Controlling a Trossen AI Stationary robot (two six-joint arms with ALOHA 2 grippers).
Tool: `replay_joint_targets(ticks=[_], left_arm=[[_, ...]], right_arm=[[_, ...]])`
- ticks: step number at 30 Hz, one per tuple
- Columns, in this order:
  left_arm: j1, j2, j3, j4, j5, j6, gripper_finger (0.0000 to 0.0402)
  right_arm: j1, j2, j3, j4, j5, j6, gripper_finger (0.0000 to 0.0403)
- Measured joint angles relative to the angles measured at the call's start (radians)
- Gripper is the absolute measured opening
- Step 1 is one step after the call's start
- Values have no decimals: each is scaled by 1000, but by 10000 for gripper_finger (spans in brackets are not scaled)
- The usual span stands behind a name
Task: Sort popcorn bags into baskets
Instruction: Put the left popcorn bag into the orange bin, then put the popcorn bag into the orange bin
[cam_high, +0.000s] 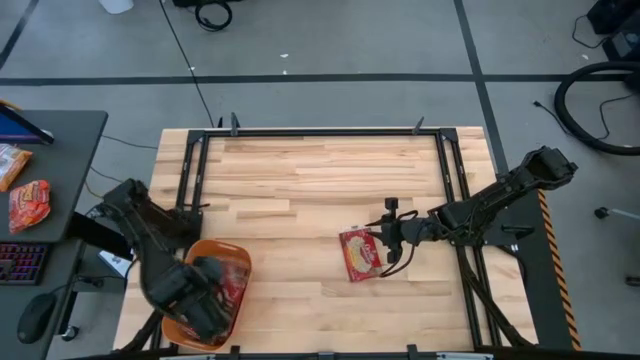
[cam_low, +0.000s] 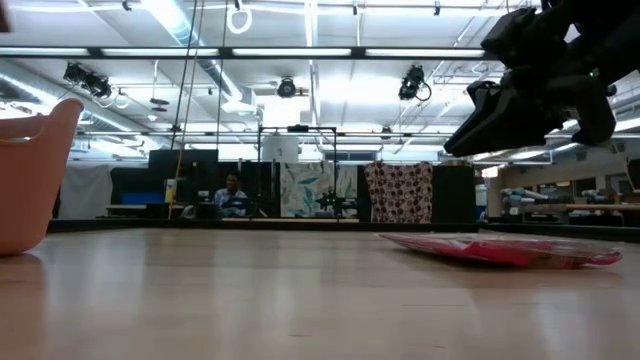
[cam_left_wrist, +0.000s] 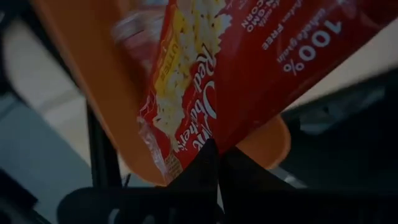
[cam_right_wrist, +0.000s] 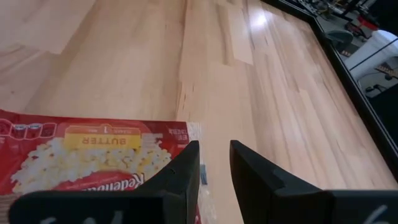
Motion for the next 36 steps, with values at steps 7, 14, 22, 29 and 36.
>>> replay_joint_targets(ticks=[7,14,22,29,36], left_arm=[[-58,-13,-137,25,97,-196,5],[-12,-13,-222,32,217,-158,53],[99,-13,-222,76,190,14,130],[183,-13,-222,413,-231,354,143],[255,39,-221,668,-687,974,143]], right_arm=[[-6,0,0,1,-14,0,93],[-6,0,0,2,-20,-2,93],[-8,22,0,-25,-29,18,93],[-26,93,0,-31,-28,79,93],[-39,135,0,-48,-24,157,104]])
